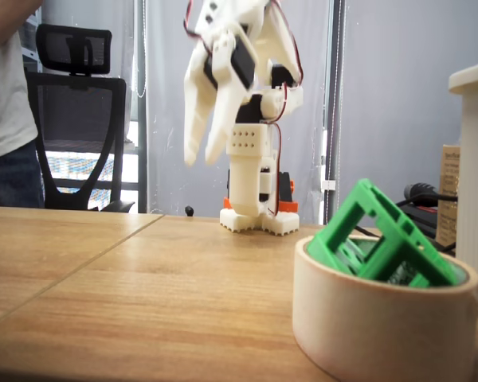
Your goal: Grasp a component and put it in the bin.
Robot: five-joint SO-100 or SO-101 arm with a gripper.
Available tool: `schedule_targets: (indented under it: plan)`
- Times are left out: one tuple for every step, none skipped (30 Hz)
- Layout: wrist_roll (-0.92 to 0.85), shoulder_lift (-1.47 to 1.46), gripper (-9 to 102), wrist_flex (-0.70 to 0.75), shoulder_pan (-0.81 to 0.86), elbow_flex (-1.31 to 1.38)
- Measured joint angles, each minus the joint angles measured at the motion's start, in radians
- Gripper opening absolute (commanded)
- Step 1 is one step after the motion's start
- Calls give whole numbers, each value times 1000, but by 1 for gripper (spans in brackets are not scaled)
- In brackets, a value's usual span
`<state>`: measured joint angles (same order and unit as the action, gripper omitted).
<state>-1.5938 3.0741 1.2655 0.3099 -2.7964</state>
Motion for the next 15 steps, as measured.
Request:
schedule_targets:
  plan:
    - [-18, 26, 14, -3, 8, -28]
    - [-28, 51, 14, -3, 12, -57]
    - [-35, 72, 14, -3, 18, -81]
    - [-38, 92, 14, -3, 21, -106]
    - [-41, 112, 14, -3, 25, -129]
    - [-41, 133, 14, -2, 26, -150]
    - [-41, 152, 14, -2, 29, -167]
    - [-41, 169, 14, -2, 31, -187]
    - [-41, 184, 14, -2, 31, -204]
    - [-41, 198, 14, -2, 31, -219]
    - [-41, 207, 14, -2, 31, -229]
    - [-41, 219, 14, -2, 31, -236]
    - [-41, 227, 14, -2, 31, -245]
    - [-41, 233, 14, -2, 31, -255]
    - [-41, 239, 14, -2, 31, -262]
